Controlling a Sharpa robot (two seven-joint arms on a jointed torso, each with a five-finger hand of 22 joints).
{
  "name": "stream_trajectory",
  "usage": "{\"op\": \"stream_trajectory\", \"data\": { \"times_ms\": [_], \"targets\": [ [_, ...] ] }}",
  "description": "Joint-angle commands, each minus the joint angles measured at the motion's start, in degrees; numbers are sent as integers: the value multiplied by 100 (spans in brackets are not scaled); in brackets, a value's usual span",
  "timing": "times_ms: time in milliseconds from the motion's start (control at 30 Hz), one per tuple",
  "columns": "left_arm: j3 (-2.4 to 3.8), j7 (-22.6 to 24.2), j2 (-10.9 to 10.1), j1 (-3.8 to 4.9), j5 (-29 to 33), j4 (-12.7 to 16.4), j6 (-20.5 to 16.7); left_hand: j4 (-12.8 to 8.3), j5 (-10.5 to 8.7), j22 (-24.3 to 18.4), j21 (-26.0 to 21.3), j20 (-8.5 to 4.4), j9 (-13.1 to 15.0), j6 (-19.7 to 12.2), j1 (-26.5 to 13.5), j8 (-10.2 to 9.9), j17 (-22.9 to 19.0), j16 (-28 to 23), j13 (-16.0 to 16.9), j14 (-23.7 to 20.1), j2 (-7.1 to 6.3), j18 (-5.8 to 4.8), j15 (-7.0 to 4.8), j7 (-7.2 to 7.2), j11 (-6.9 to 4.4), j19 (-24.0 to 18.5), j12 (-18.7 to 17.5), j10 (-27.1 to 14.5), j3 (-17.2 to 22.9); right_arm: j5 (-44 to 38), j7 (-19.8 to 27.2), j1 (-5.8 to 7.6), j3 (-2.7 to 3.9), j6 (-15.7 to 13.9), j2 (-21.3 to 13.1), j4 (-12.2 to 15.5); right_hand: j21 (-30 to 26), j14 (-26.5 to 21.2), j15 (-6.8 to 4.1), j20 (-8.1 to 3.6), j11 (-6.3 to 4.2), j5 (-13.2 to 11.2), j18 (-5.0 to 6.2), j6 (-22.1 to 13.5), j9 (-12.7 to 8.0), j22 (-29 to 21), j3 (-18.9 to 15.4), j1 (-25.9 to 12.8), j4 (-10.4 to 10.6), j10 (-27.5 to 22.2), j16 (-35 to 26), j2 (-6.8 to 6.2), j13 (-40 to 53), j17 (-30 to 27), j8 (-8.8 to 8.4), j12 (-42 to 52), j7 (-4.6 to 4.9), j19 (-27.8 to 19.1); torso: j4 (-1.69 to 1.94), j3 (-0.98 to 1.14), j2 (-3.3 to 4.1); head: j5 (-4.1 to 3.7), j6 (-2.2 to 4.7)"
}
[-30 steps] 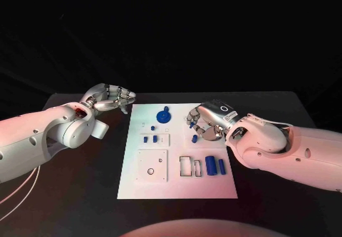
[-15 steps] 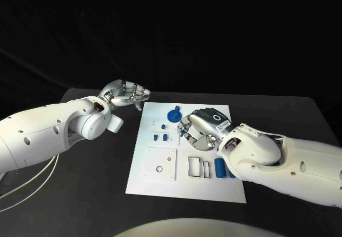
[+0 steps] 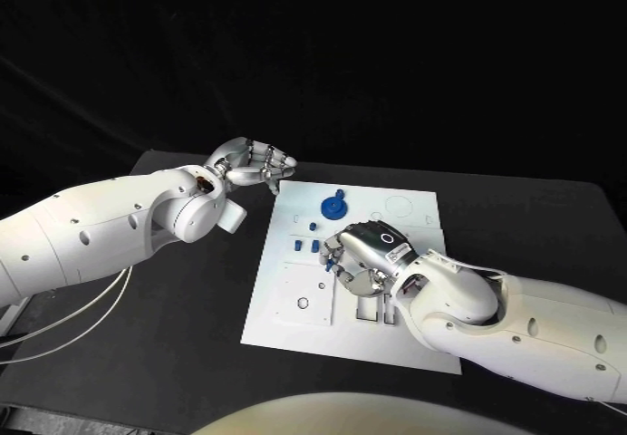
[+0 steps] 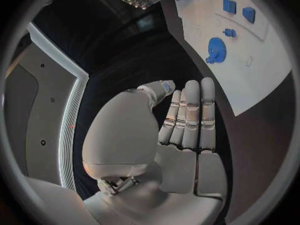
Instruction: Assemble the parts on the task board
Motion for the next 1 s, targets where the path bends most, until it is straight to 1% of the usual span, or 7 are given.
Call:
{"op": "stream_trajectory", "data": {
  "times_ms": [33, 100, 233, 433, 567, 867, 1000],
  "targets": [
    [-2, 31, 20, 1, -33, -3, 111, 3, 12, -8, -27, 24, -6, -43, -26, -37, -1, -13, -5, 4, 2, 86, 21, 12, 0, -8, 36, -50, -29, -82, 67, -70, -10, 123, 46, -44, -22, 57, -35, -23, -190, 20, -49, 16, 9, 283, 35, -4, -13, 216, -34, 57, -4, -6, 19, 34, 3, -5, 0, -2, 5, 72, -38],
    [-3, 29, 23, 1, -35, -7, 115, 3, 12, -8, -27, 24, -6, -43, -26, -37, -1, -13, -5, 4, 2, 86, 21, 12, 0, -8, 36, -50, -29, -85, 72, -111, -14, 129, 70, -60, -22, 57, -35, -23, -190, 20, -49, 16, 9, 283, 35, -4, -13, 216, -34, 57, -4, -6, 19, 34, 3, -5, -4, -1, 7, 95, -45],
    [-5, 25, 29, 1, -40, -14, 118, 3, 12, -8, -27, 24, -6, -43, -26, -37, -1, -13, -5, 4, 2, 86, 21, 12, 0, -8, 36, -50, -29, -95, 78, -173, -20, 139, 117, -89, -22, 57, -35, -23, -190, 20, -49, 16, 9, 283, 35, -4, -13, 216, -34, 57, -4, -6, 19, 34, 3, -5, 3, 3, 11, 135, -67],
    [-6, 22, 33, 1, -44, -16, 126, 1, 12, -10, -28, 25, -5, -46, -24, -38, 1, -10, -5, 4, 1, 86, 23, 13, 2, -4, 41, -60, -32, -113, 77, -212, -25, 145, 150, -117, -25, 56, -34, -23, -188, 19, -48, 12, 8, 282, 38, -4, -16, 213, -38, 62, -3, -11, 15, 29, 5, -7, 5, 0, 8, 191, -93],
    [-7, 21, 34, 1, -46, -16, 129, 1, 12, -10, -28, 25, -5, -46, -24, -38, 1, -10, -5, 4, 1, 86, 23, 13, 2, -4, 41, -60, -32, -161, 75, -233, -32, 147, 176, -141, -19, 57, -33, -23, -187, 18, -49, 10, 8, 287, 39, -5, -18, 211, -36, 64, -2, -6, 14, 27, 7, -4, -1, -5, 3, 208, -90],
    [-7, 12, 34, 1, -52, -12, 140, 1, 12, -10, -28, 25, -5, -46, -24, -38, 1, -10, -5, 4, 1, 86, 23, 13, 2, -4, 41, -60, -32, -228, 61, -279, -40, 151, 206, -180, -30, 57, -32, -23, -185, 18, -47, 7, 7, 281, 40, -6, -20, 209, -36, 67, -1, -7, 12, 24, 8, -10, 5, -2, 6, 224, -93],
    [-7, 8, 32, 1, -54, -10, 144, 1, 12, -10, -28, 25, -5, -46, -24, -38, 1, -10, -5, 4, 1, 86, 23, 13, 2, -4, 41, -60, -32, -280, 60, -287, -42, 161, 212, -187, -30, 57, -32, -23, -185, 18, -47, 7, 7, 281, 40, -6, -20, 209, -36, 67, -1, -7, 12, 24, 8, -10, -1, -3, 7, 227, -99]
  ]
}}
